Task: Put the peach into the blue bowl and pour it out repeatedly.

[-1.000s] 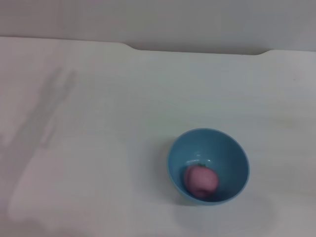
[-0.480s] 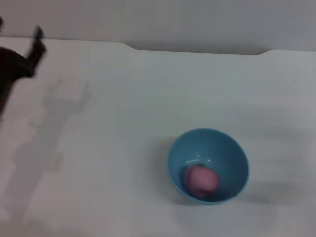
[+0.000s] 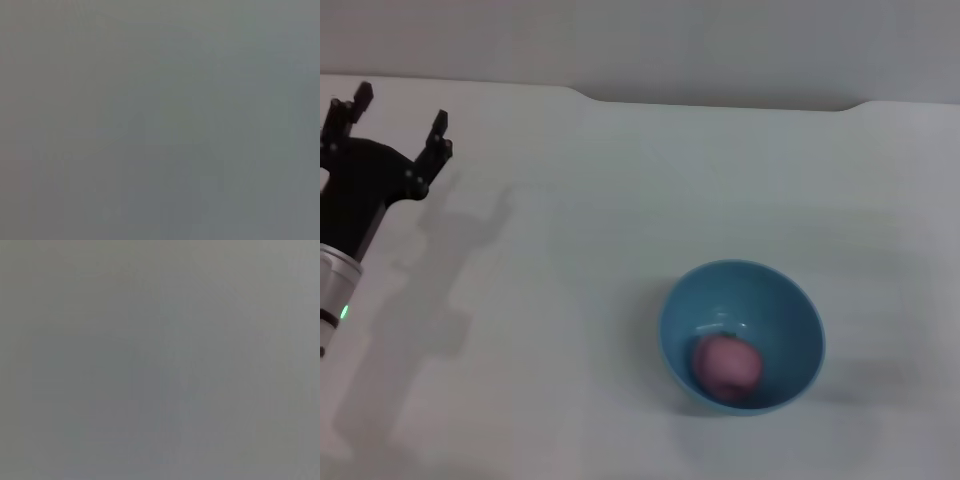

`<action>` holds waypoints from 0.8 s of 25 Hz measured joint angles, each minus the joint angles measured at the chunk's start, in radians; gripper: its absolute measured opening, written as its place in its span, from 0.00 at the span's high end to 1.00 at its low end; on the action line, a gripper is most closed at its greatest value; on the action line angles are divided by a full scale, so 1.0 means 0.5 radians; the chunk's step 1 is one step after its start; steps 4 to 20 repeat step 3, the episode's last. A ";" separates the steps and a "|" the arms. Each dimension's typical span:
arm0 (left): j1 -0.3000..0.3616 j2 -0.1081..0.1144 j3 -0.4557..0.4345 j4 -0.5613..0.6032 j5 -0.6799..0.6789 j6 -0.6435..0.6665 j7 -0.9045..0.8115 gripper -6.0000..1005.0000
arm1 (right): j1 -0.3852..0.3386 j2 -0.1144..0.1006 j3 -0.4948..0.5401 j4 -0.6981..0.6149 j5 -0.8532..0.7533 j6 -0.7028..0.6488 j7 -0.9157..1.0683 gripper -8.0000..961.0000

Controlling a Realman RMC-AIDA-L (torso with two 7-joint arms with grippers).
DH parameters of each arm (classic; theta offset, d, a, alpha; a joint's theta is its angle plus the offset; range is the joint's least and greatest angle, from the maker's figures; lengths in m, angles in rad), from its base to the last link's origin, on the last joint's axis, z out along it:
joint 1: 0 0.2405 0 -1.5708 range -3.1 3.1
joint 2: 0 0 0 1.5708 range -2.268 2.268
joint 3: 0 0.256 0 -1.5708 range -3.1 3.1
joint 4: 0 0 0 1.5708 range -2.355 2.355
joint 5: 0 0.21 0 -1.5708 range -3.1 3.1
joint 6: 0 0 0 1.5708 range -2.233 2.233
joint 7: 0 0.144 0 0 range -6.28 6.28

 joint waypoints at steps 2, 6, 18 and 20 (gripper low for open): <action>-0.003 0.000 -0.006 -0.039 0.000 -0.006 -0.006 0.20 | 0.011 0.000 0.001 0.001 -0.001 0.001 0.004 0.60; -0.005 0.000 -0.012 -0.060 0.000 -0.009 -0.008 0.20 | 0.015 0.000 0.001 0.001 -0.001 0.002 0.006 0.60; -0.005 0.000 -0.012 -0.060 0.000 -0.009 -0.008 0.20 | 0.015 0.000 0.001 0.001 -0.001 0.002 0.006 0.60; -0.005 0.000 -0.012 -0.060 0.000 -0.009 -0.008 0.20 | 0.015 0.000 0.001 0.001 -0.001 0.002 0.006 0.60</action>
